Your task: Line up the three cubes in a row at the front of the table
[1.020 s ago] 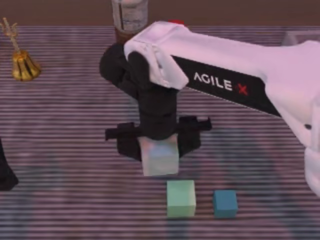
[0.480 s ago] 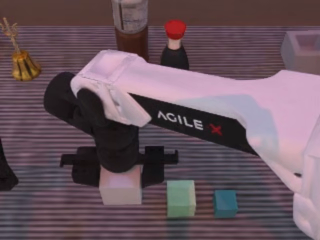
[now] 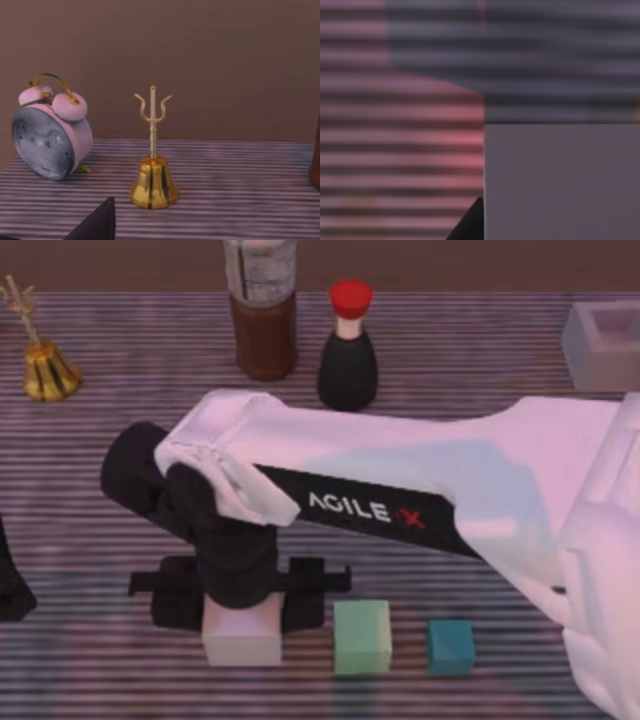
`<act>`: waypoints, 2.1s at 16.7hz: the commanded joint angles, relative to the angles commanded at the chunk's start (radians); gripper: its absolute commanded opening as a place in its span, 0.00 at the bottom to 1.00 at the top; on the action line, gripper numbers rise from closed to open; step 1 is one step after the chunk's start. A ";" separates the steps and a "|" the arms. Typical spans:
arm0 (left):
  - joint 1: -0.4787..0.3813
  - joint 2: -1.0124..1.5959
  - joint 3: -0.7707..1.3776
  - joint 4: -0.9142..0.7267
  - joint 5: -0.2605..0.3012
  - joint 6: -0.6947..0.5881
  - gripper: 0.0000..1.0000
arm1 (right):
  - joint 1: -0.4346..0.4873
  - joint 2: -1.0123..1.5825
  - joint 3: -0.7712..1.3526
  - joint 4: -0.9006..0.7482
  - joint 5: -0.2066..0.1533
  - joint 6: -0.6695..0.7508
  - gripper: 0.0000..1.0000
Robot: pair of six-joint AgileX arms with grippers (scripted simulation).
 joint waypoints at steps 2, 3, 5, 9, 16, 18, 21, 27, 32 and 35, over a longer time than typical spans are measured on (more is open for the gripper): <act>0.000 0.000 0.000 0.000 0.000 0.000 1.00 | 0.003 0.014 -0.049 0.062 0.000 0.000 0.00; 0.000 0.000 0.000 0.000 0.000 0.000 1.00 | 0.004 0.019 -0.063 0.078 0.001 0.000 0.00; 0.000 0.000 0.000 0.000 0.000 0.000 1.00 | 0.005 0.021 -0.067 0.082 0.001 0.000 0.00; 0.000 0.000 0.000 0.000 0.000 0.000 1.00 | 0.005 0.021 -0.067 0.082 0.001 0.000 0.15; 0.000 0.000 0.000 0.000 0.000 0.000 1.00 | 0.005 0.021 -0.067 0.082 0.001 0.000 0.68; 0.000 0.000 0.000 0.000 0.000 0.000 1.00 | 0.005 0.021 -0.067 0.082 0.001 0.000 0.83; 0.000 0.000 0.000 0.000 0.000 0.000 1.00 | 0.005 0.021 -0.067 0.082 0.001 0.000 1.00; 0.000 0.000 0.000 0.000 0.000 0.000 1.00 | 0.005 0.021 -0.067 0.082 0.001 0.000 1.00; 0.000 0.000 0.000 0.000 0.000 0.000 1.00 | 0.006 0.013 -0.029 0.041 0.002 0.002 1.00; 0.000 0.000 0.000 0.000 0.000 0.000 1.00 | 0.009 -0.011 0.055 -0.083 0.000 0.003 1.00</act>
